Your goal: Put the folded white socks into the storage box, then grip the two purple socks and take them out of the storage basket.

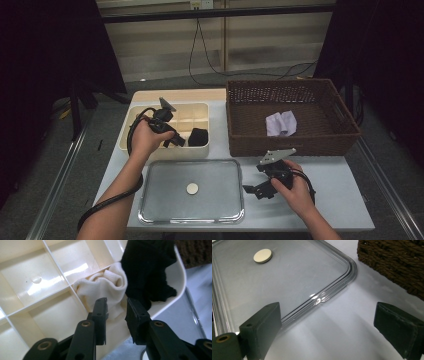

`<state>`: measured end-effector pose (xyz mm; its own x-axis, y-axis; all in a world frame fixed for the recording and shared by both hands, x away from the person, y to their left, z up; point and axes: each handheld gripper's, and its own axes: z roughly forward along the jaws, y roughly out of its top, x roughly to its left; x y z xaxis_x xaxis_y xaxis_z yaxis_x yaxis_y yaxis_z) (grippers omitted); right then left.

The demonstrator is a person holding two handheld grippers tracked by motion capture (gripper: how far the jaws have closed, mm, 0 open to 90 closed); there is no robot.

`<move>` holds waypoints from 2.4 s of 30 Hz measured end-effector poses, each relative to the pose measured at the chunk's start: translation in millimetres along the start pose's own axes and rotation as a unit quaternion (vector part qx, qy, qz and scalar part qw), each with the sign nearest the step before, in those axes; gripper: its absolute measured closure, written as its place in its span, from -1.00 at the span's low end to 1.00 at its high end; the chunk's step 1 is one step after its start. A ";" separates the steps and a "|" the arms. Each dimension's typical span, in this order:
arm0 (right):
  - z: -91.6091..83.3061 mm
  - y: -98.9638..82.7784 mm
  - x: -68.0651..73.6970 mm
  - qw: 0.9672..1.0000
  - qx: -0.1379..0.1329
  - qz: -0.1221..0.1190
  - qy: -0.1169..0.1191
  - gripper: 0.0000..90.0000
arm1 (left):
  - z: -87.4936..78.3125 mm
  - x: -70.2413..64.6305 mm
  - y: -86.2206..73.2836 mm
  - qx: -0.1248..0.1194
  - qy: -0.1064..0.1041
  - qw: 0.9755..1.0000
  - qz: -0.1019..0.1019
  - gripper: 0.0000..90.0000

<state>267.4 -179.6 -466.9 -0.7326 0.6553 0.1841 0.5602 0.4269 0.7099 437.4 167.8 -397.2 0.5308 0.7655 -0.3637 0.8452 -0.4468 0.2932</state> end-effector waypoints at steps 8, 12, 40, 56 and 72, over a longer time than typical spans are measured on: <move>2.9 2.2 0.1 1.000 0.005 -0.004 0.003 -0.84 | -7.9 -5.2 -7.9 -0.022 -0.004 0.999 0.023 0.20; 3.7 2.7 0.9 1.000 0.007 -0.005 0.005 -0.84 | -9.5 -5.8 -11.4 -0.025 -0.005 0.999 0.027 0.01; 4.1 5.1 2.1 1.000 0.007 -0.011 0.010 -0.84 | -12.4 -34.2 -29.3 -0.047 -0.016 0.994 0.099 -0.80; 3.6 4.8 2.3 1.000 0.008 -0.009 0.010 -0.84 | 0.7 -62.8 -40.5 -0.056 -0.046 0.985 0.155 -0.87; 3.8 4.3 2.0 1.000 0.011 -0.013 0.010 -0.84 | 15.5 -75.9 -54.4 -0.036 -0.053 0.982 0.177 -0.90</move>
<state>269.7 -174.1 -466.1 -0.7543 0.6311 0.1806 0.5498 0.4571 0.6991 352.1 126.9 -399.3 0.7975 0.5133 -0.3172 0.6019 -0.6395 0.4784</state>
